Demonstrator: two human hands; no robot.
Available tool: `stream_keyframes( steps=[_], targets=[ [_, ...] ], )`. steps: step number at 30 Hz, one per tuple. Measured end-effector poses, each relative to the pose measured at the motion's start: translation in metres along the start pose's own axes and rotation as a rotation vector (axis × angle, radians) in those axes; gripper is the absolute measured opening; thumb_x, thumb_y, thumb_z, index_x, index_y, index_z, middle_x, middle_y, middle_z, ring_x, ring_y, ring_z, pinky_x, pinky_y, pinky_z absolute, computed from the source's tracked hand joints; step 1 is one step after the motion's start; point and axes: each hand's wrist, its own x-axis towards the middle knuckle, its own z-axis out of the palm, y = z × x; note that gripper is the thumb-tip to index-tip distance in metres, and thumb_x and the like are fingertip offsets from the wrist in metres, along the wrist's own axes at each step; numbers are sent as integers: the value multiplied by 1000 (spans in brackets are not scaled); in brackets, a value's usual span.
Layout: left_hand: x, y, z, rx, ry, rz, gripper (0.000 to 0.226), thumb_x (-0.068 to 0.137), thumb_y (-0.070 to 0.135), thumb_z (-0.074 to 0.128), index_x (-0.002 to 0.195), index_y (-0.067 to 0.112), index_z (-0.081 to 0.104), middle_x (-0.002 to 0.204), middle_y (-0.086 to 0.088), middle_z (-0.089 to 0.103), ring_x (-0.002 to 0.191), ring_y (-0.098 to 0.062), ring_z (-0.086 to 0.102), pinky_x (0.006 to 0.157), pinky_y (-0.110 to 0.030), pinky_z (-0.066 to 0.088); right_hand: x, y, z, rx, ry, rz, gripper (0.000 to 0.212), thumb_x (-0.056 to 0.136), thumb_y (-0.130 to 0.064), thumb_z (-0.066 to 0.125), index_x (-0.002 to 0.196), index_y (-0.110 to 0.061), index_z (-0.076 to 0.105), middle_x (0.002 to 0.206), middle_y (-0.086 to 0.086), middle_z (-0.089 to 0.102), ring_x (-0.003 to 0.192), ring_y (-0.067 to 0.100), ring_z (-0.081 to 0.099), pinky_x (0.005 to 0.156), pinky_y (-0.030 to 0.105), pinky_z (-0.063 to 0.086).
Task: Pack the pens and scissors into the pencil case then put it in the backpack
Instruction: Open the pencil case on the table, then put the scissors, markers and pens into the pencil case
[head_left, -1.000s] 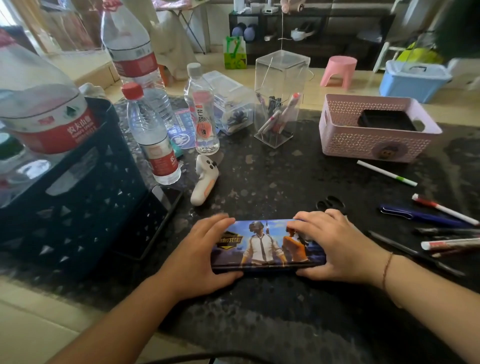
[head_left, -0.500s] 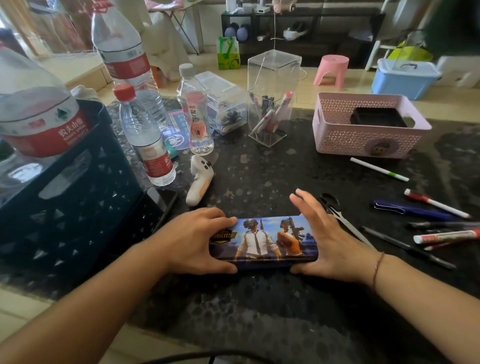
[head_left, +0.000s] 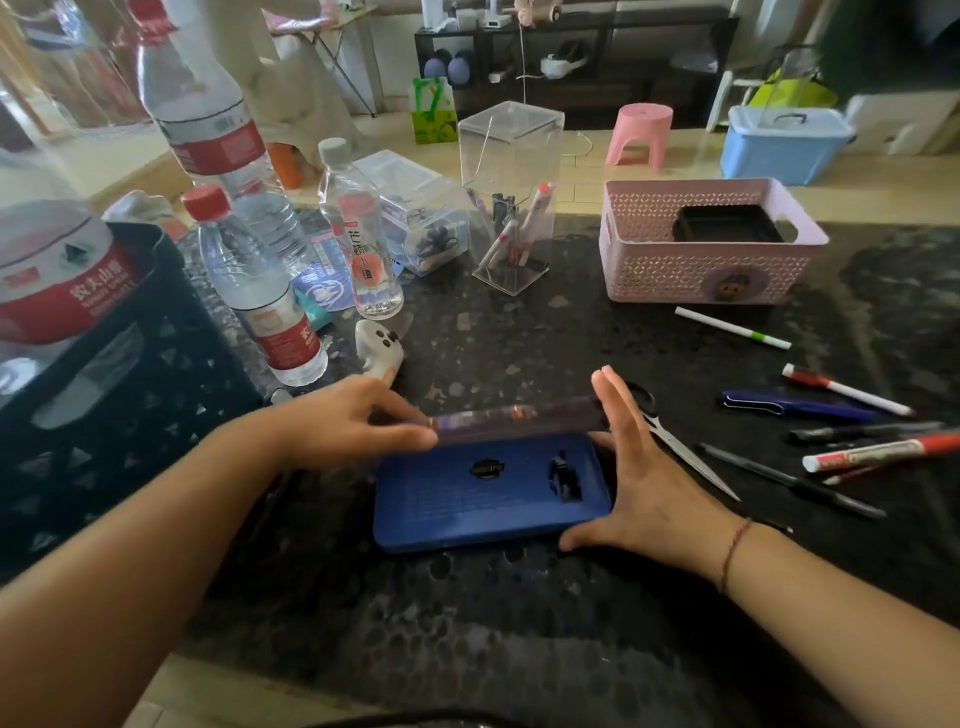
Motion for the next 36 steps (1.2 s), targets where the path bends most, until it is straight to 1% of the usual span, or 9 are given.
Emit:
stream_keyframes(
  steps=[2,5,11,17,21,24,30,33,36],
  targets=[
    [11,-4,-1,-68,179,-4,26,85,57,55,78,38,71,63,12,60,57,-1,52,58,-20,39,-4,1,3,-1,-4,35,147,49,-36,92,130,-59,-28,150,-22,-31,140,6,22,104,20,27],
    [34,-12,8,-42,523,-31,11,89,33,62,82,29,68,74,14,65,69,-1,58,68,-23,43,-6,-1,6,-23,8,46,145,52,-37,90,132,-55,-29,151,-20,-30,136,9,32,98,22,34],
    [62,-9,34,156,671,-61,20,90,20,59,104,10,69,96,-8,69,89,-26,62,83,-37,49,-15,-8,6,-118,14,52,131,60,-43,84,135,-54,-22,151,-21,-25,142,16,19,105,39,39],
    [68,-4,42,274,598,-132,26,92,24,53,112,10,63,103,-11,65,95,-32,60,85,-44,48,-26,-8,5,-243,-65,131,103,72,-55,69,144,-44,-4,153,-19,-18,145,18,0,113,40,20],
    [70,-6,48,346,594,-144,28,92,27,52,115,14,61,103,-10,65,94,-32,61,83,-43,49,-35,-3,1,-523,132,-231,40,81,-49,58,115,-28,62,135,3,51,125,25,42,104,53,37],
    [72,-10,56,287,582,-131,30,90,22,57,118,14,62,110,-9,64,103,-29,58,88,-36,43,-37,-6,8,-649,179,-448,11,84,-29,62,86,-22,71,94,-3,69,98,25,57,89,45,46],
    [36,-4,50,164,583,62,36,90,39,55,121,22,60,124,4,60,116,-13,53,102,-31,41,-33,-12,7,-540,112,-392,18,84,-26,55,76,-22,69,79,-6,64,75,16,58,65,32,47],
    [-16,6,60,237,395,174,65,77,68,59,132,33,49,130,18,50,124,0,42,106,-18,32,-27,-11,1,-459,32,-350,23,84,-35,49,75,-27,68,78,-10,61,75,13,58,61,30,46],
    [-37,4,76,317,247,97,95,64,79,61,144,40,27,143,23,35,135,1,28,110,-25,32,-22,-12,-2,-512,-1,-397,20,83,-33,49,72,-27,66,77,-11,60,73,13,57,59,30,45]
  ],
)
